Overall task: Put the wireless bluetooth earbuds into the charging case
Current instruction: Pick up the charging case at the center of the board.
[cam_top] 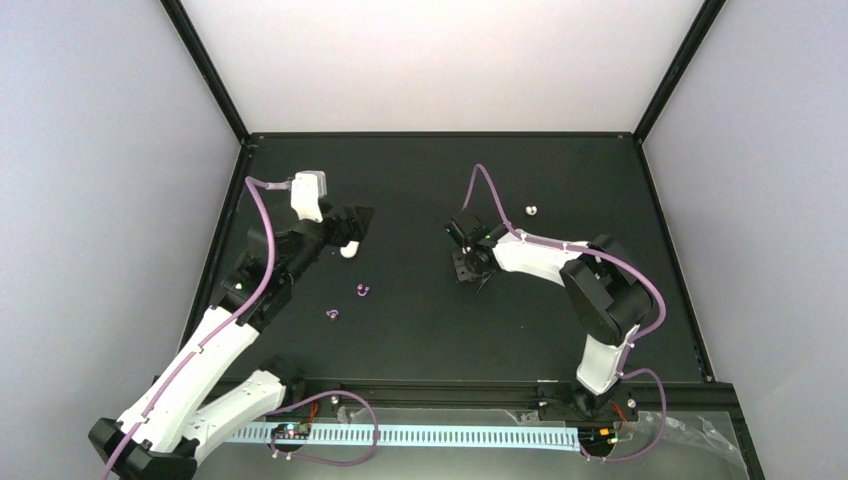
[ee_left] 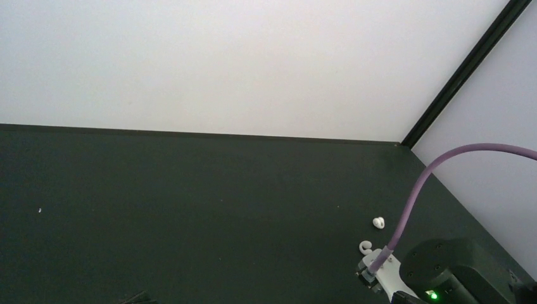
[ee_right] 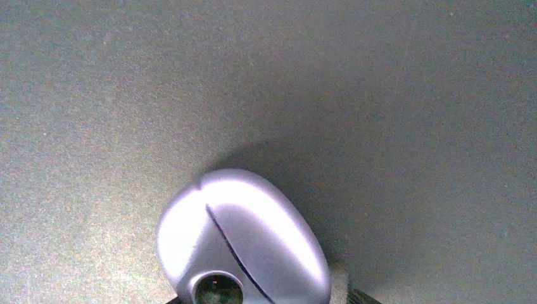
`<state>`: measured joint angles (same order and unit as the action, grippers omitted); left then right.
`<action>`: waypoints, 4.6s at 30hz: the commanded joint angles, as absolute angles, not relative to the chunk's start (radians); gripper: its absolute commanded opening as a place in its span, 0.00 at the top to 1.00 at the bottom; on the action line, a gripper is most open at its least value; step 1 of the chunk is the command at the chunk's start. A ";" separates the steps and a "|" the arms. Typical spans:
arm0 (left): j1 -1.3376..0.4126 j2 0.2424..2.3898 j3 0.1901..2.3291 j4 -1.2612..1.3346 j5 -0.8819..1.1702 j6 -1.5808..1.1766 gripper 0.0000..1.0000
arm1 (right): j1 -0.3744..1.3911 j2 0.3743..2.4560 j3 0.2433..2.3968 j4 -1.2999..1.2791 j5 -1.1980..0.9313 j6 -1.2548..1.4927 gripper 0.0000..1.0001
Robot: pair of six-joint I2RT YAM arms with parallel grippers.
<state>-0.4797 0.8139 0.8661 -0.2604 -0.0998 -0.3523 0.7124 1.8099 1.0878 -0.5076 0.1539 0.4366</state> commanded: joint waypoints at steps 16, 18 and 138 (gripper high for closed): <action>-0.483 0.815 0.869 -0.245 -0.087 -0.360 0.01 | 0.713 1.853 1.117 -0.511 0.137 0.342 0.34; -0.483 0.816 0.868 -0.245 -0.086 -0.360 0.01 | 0.715 1.848 1.118 -0.508 0.119 0.333 0.34; -0.796 1.218 1.105 -0.286 0.471 -0.422 0.19 | 0.977 0.873 0.865 -0.473 0.070 -0.094 0.64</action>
<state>-0.7872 1.1893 1.0569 -0.2882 0.4736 -0.4046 0.9657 0.8692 0.8501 -0.4942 0.0895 -0.0807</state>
